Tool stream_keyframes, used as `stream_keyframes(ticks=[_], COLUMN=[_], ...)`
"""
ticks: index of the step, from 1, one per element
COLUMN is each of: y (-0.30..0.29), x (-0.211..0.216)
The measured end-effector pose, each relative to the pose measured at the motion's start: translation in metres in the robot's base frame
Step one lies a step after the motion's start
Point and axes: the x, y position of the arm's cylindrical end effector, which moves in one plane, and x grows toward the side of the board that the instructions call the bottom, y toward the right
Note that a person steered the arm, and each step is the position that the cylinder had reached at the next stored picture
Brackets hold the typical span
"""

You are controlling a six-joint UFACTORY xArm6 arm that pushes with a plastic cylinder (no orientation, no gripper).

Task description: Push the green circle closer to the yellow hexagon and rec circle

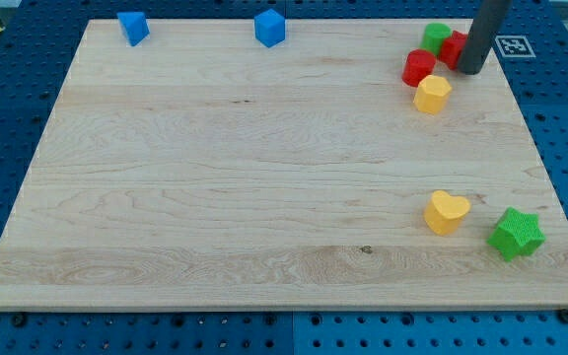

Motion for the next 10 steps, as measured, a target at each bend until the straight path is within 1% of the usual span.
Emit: stream_keyframes(ticks=[1, 3, 4, 5, 9, 10], y=[0.004, 0.034, 0.047, 0.047, 0.024, -0.014], x=[-0.024, -0.061, -0.087, -0.104, -0.104, -0.104])
